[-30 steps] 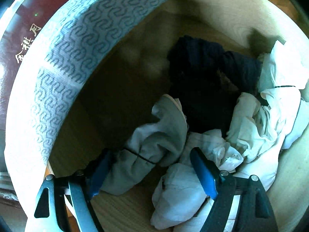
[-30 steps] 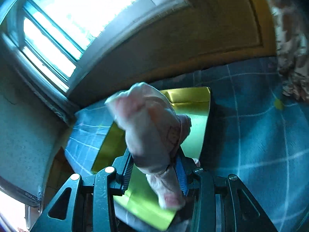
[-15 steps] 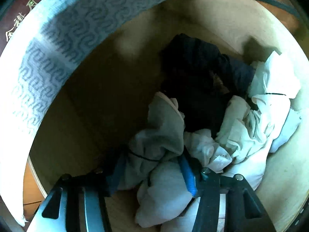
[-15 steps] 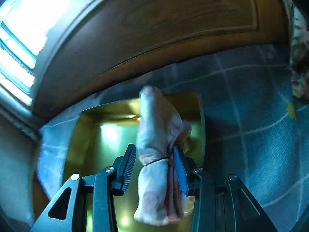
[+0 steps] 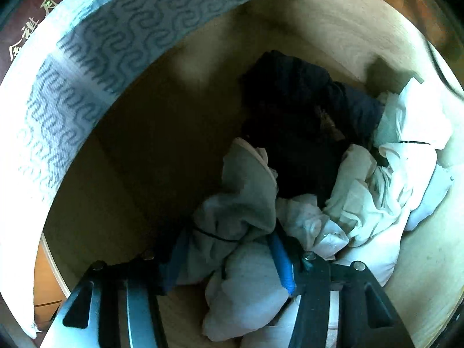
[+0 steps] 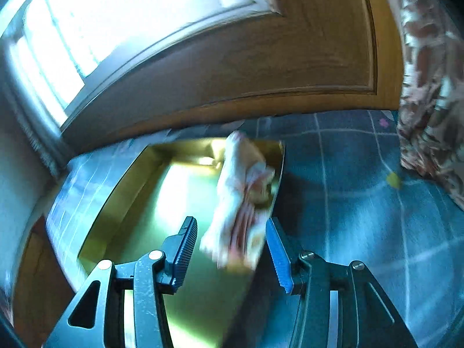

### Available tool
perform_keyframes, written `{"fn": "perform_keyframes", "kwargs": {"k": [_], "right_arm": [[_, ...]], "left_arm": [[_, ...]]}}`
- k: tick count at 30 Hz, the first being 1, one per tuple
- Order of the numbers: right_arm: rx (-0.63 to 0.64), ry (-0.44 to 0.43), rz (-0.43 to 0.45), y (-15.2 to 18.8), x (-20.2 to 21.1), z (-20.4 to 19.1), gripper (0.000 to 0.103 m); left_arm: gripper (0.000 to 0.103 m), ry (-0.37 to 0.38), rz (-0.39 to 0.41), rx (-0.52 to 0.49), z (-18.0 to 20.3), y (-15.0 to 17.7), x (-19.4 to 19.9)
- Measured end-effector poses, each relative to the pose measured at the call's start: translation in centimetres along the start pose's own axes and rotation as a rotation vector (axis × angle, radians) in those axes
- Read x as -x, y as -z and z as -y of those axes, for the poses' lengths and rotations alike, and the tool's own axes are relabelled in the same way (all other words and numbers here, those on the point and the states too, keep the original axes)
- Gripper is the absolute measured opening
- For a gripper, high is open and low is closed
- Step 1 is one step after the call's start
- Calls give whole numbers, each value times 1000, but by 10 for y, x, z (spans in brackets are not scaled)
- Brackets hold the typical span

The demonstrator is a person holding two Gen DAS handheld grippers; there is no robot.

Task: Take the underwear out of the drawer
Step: 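Move the right tool back down into the drawer toward the clothes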

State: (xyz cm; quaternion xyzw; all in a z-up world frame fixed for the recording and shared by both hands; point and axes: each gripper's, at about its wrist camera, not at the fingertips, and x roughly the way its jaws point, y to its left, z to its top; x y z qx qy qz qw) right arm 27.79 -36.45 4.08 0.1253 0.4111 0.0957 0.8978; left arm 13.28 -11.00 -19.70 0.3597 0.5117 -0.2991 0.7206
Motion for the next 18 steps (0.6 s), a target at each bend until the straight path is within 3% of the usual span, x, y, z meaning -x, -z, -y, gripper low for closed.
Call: {"fn": "perform_keyframes", "kwargs": {"k": [3, 7, 11, 15, 18], "right_arm": [[75, -26, -14, 38, 32, -7, 50], [232, 8, -41, 103, 72, -19, 54], [393, 29, -130, 171, 94, -34, 58], [457, -21, -263, 231, 86, -46, 58], [483, 8, -323, 265, 67, -50, 58]], "left_arm": [[55, -1, -2, 2, 0, 0, -1], [55, 3, -5, 2, -1, -1, -3], [55, 3, -6, 3, -1, 0, -3], [55, 3, -8, 6, -1, -1, -3], [55, -2, -11, 9, -1, -2, -4]]}}
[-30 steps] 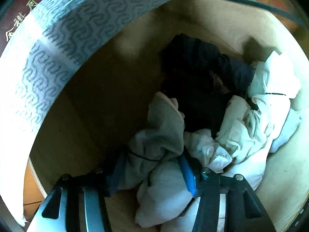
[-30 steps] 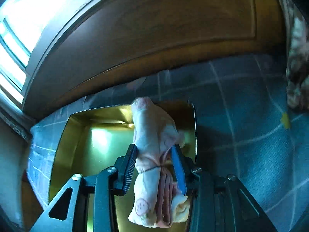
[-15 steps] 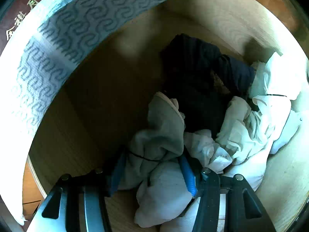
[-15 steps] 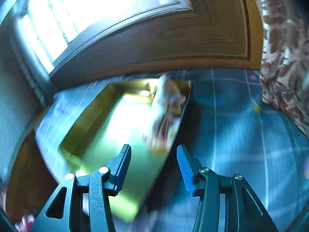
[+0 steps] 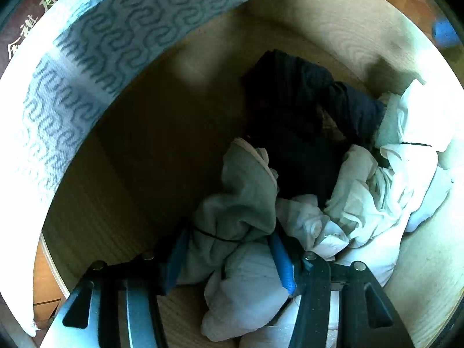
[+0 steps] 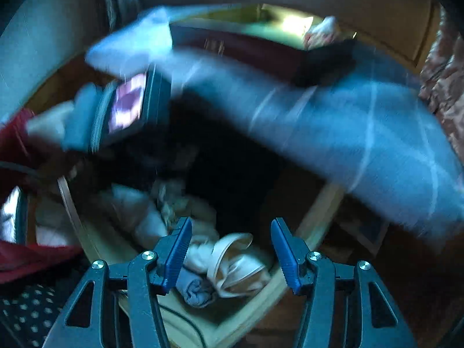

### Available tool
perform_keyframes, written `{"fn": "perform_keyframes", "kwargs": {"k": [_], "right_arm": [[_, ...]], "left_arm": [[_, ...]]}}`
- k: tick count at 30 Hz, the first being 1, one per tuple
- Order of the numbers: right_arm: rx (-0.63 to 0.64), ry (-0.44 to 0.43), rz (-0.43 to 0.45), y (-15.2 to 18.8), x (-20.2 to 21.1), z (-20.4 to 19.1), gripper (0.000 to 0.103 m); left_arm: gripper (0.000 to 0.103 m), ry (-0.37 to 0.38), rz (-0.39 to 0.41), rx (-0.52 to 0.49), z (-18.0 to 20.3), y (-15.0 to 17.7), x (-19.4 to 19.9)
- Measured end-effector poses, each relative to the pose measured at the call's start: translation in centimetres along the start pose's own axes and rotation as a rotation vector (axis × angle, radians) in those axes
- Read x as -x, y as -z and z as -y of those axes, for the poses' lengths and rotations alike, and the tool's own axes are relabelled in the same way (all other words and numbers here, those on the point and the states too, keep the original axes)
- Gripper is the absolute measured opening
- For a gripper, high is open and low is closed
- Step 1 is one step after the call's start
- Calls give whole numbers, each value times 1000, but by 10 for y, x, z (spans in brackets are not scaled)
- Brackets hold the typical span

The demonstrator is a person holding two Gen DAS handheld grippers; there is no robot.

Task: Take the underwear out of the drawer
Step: 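Move the right tool back down into the drawer toward the clothes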

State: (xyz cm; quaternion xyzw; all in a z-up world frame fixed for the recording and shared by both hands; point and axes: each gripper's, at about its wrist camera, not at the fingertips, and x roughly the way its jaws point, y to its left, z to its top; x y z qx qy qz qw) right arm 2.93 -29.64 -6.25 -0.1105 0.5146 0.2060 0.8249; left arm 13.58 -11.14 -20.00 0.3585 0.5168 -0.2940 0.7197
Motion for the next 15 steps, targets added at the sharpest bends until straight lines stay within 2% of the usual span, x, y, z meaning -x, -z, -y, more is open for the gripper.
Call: {"fn": "perform_keyframes", "kwargs": {"k": [5, 8, 12, 15], "right_arm": [[37, 98, -87, 10, -46, -14, 58], [39, 110, -131, 13, -66, -17, 59], [52, 131, -131, 11, -75, -20, 62], [50, 134, -129, 9, -78, -20, 64]], "left_arm": [[55, -9, -3, 14, 2, -1, -1], [51, -11, 1, 27, 2, 0, -1], [42, -19, 24, 49, 1, 4, 1], [41, -46, 70, 71, 4, 8, 5]]}}
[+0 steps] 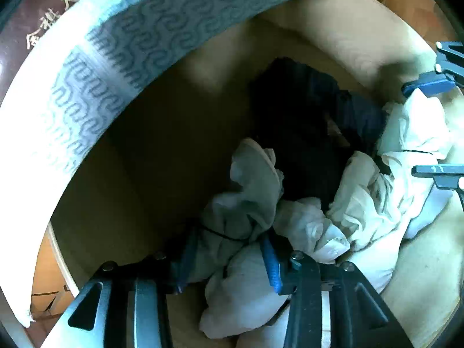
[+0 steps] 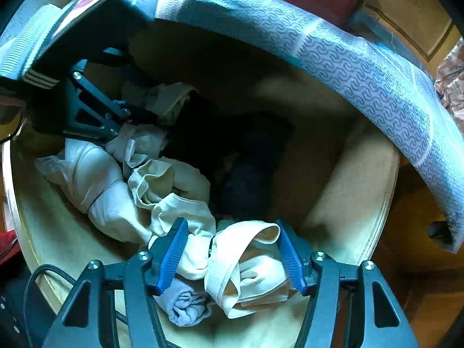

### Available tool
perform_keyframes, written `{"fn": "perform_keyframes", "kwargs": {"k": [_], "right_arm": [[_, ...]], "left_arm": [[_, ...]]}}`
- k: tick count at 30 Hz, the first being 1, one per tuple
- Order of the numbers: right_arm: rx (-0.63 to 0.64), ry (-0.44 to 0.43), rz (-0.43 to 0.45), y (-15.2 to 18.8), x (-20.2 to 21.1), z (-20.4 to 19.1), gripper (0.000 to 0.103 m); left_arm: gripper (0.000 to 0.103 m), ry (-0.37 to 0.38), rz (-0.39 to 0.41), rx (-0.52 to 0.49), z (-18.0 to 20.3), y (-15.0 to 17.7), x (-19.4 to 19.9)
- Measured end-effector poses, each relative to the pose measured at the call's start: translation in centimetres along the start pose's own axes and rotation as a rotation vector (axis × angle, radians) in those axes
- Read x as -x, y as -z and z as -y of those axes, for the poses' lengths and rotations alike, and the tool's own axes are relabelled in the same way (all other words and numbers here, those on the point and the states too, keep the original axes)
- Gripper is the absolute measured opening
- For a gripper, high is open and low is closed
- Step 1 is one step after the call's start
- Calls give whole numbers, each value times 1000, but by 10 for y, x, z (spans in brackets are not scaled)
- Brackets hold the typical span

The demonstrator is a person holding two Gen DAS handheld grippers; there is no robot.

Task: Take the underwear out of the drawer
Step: 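Move the right tool back down into the drawer toward the clothes, then close the left tool on a grey-blue rolled garment in the drawer, then lift the grey-blue garment with the left tool and carry it over the box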

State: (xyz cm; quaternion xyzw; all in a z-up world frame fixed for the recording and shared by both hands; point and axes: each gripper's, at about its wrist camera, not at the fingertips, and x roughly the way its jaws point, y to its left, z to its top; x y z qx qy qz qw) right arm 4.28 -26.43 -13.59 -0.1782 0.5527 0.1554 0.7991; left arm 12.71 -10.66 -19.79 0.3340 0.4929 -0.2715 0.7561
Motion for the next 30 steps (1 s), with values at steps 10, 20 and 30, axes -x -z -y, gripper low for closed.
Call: {"fn": "perform_keyframes", "kwargs": {"k": [10, 20, 30], "right_arm": [[-14, -2, 23, -4, -9, -12, 67], [-28, -26, 47, -3, -6, -11, 68], [-34, -49, 60, -1, -3, -7, 69]], "left_arm": [[40, -29, 109, 7, 10, 18, 26], [40, 3, 289, 99, 12, 50, 80], [40, 95, 453, 205, -5, 78, 131]]}}
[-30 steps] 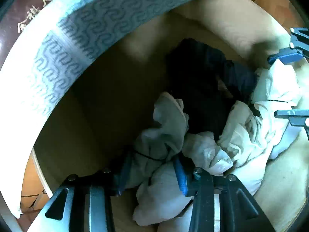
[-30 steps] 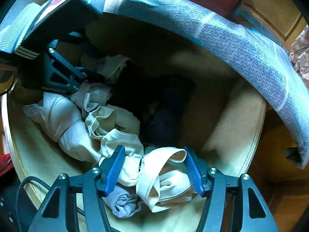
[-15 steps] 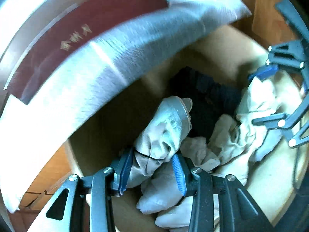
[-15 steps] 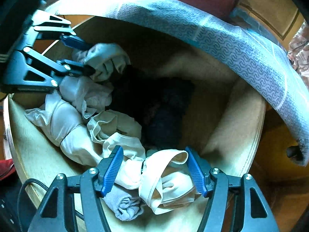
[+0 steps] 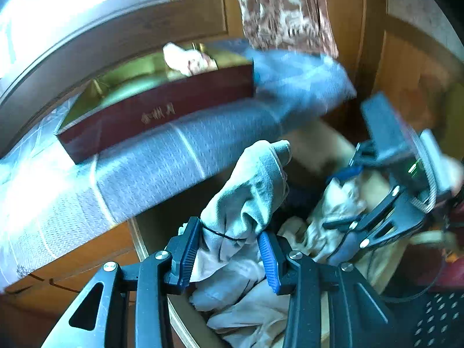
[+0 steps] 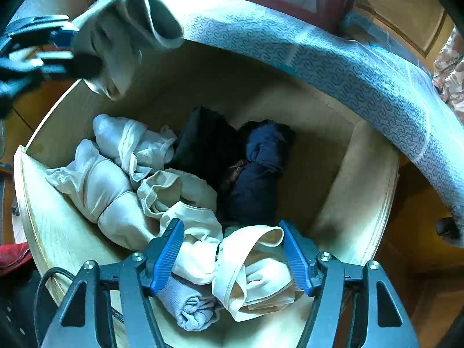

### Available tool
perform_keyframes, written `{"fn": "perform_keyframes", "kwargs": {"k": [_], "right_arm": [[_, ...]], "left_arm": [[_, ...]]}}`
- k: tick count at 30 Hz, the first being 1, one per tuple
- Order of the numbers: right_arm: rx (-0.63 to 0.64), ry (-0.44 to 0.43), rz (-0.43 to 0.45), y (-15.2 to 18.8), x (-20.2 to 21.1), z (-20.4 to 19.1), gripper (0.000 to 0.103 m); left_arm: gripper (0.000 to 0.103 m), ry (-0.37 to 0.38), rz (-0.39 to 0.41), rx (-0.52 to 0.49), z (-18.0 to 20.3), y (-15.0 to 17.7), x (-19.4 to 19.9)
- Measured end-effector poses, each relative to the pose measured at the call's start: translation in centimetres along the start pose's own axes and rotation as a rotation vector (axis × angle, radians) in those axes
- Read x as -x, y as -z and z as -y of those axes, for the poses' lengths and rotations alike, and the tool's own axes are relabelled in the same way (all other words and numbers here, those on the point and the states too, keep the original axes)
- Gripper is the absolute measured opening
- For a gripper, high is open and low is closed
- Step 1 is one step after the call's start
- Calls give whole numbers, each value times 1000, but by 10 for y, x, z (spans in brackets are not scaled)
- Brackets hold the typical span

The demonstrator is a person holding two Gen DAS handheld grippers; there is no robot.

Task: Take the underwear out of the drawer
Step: 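Lift the grey-blue garment with the left tool and carry it over the box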

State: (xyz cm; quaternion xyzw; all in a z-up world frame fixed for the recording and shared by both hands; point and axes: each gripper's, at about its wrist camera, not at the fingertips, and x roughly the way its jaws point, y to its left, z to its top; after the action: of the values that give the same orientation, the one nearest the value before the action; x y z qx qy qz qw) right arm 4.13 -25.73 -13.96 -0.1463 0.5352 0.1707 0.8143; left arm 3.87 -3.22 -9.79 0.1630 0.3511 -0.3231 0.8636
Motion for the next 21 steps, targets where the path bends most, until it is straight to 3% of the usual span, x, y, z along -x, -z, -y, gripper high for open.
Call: {"fn": "perform_keyframes", "kwargs": {"k": [11, 16, 21], "right_arm": [[-5, -10, 8, 0, 11, 3, 69], [-5, -14, 9, 0, 14, 4, 70], [-5, -17, 10, 0, 16, 4, 70]], "left_arm": [[40, 10, 200, 151, -36, -63, 46], [40, 11, 236, 189, -57, -113, 45], [40, -25, 204, 225, -77, -166, 16]]}}
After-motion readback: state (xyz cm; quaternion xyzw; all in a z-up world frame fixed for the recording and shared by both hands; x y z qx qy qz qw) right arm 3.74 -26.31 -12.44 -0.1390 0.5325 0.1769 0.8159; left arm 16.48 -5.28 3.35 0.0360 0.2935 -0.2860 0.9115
